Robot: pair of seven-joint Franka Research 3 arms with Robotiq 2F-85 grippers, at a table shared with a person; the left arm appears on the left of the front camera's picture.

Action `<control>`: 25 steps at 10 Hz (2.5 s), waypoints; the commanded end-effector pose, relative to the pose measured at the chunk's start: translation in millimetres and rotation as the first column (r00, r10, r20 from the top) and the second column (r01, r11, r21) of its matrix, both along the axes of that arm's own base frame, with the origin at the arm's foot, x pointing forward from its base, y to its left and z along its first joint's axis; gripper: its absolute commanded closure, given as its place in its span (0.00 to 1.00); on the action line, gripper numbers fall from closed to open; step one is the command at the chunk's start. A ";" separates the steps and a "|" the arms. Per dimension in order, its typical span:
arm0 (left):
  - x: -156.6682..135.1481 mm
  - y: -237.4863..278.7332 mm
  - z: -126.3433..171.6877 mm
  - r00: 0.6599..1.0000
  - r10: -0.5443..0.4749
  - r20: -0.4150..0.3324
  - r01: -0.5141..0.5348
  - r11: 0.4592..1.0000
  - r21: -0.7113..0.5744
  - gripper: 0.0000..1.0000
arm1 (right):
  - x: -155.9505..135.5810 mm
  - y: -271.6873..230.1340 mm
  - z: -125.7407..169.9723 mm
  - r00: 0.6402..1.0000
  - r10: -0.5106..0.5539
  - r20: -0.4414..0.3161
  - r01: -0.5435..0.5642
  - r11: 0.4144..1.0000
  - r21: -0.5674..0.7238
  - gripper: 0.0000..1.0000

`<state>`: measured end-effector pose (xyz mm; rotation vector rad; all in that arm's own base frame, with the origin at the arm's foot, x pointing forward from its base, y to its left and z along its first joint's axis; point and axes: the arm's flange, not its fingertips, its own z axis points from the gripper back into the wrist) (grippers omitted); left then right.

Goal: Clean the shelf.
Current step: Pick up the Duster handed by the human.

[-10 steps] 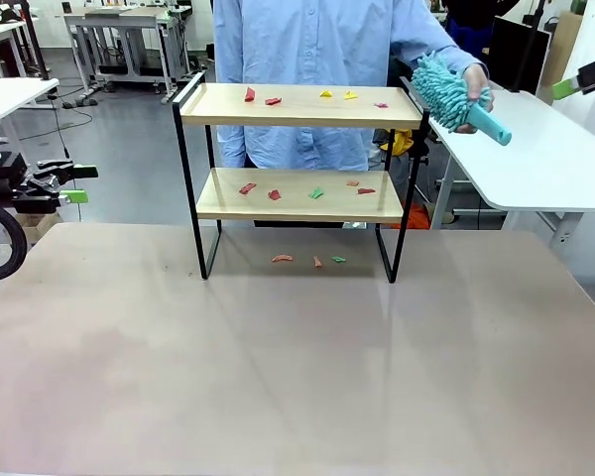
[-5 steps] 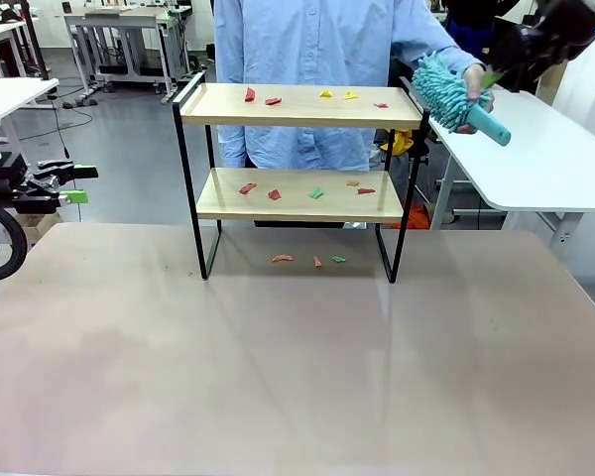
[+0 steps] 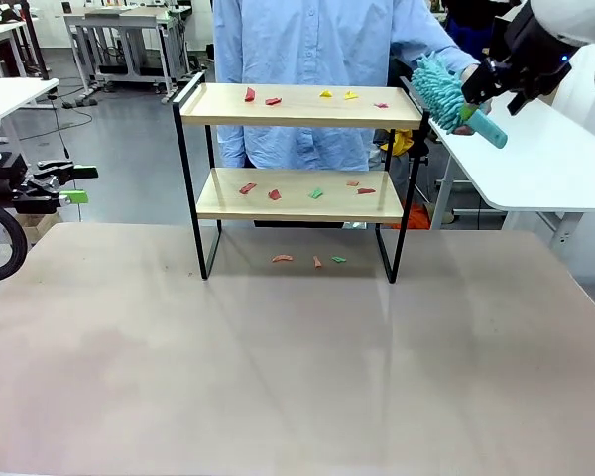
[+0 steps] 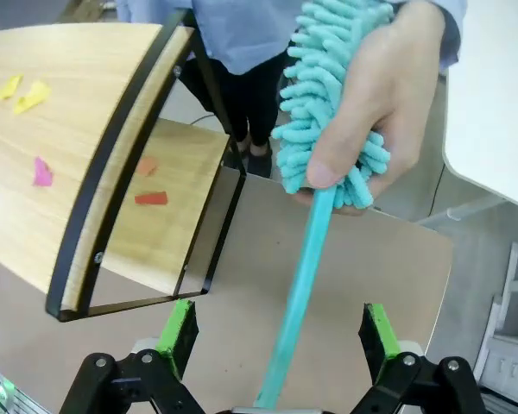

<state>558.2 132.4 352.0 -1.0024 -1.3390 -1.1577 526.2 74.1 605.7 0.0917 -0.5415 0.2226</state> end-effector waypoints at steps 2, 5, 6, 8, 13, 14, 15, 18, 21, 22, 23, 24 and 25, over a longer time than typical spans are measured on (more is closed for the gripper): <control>-1.1 -0.7 2.6 1.000 0.000 0.015 0.000 1.000 0.000 0.00 | 2.3 -2.6 -1.5 0.998 -0.067 -0.009 0.067 0.997 -0.025 0.00; -1.1 -0.7 2.6 1.000 0.000 0.015 0.000 1.000 0.000 0.00 | 11.0 0.1 -13.4 0.994 -0.107 -0.031 0.106 0.994 -0.037 0.00; -1.1 -0.7 2.6 1.000 0.000 0.015 0.000 1.000 0.000 0.00 | 11.7 0.4 -15.4 0.992 -0.120 -0.031 0.119 0.992 -0.030 0.58; -1.1 -0.7 2.6 1.000 0.000 0.015 0.000 1.000 0.000 0.00 | 11.3 0.1 -15.3 0.990 -0.136 -0.032 0.134 0.990 -0.036 1.00; -1.1 -0.7 2.6 1.000 0.000 0.015 0.000 1.000 0.000 0.00 | 5.8 3.1 -12.3 0.987 -0.160 -0.006 0.159 0.985 -0.067 1.00; -1.1 -0.7 2.6 1.000 0.000 0.015 0.000 1.000 0.000 0.00 | 4.2 2.3 -12.1 0.983 -0.184 -0.003 0.183 0.979 -0.092 1.00; -1.1 -0.7 2.6 1.000 0.000 0.015 0.000 1.000 0.000 0.00 | 4.2 1.6 -11.8 0.980 -0.198 -0.002 0.197 0.975 -0.105 1.00; -1.1 -0.7 2.6 1.000 0.000 0.015 0.000 1.000 0.000 0.00 | 3.3 -4.4 -8.4 0.975 -0.222 0.002 0.221 0.971 -0.093 1.00; -1.1 -0.7 2.6 1.000 0.000 0.015 0.000 1.000 0.000 0.00 | 6.1 -7.6 -10.0 0.983 -0.183 -0.004 0.182 0.980 -0.081 1.00; -1.1 -0.7 2.6 1.000 0.000 0.015 0.000 1.000 0.000 0.00 | 6.1 -7.6 -10.0 0.983 -0.183 -0.004 0.182 0.980 -0.081 1.00; -1.1 -0.7 2.6 1.000 0.000 0.015 0.000 1.000 0.000 0.00 | 6.1 -7.6 -10.0 0.983 -0.183 -0.004 0.182 0.980 -0.081 1.00; -1.1 -0.7 2.6 1.000 0.000 0.015 0.000 1.000 0.000 0.00 | 6.1 -7.6 -10.0 0.983 -0.183 -0.004 0.182 0.980 -0.081 1.00; -1.1 -0.7 2.6 1.000 0.000 0.015 0.000 1.000 0.000 0.00 | 6.1 -7.6 -10.0 0.983 -0.183 -0.004 0.182 0.980 -0.081 1.00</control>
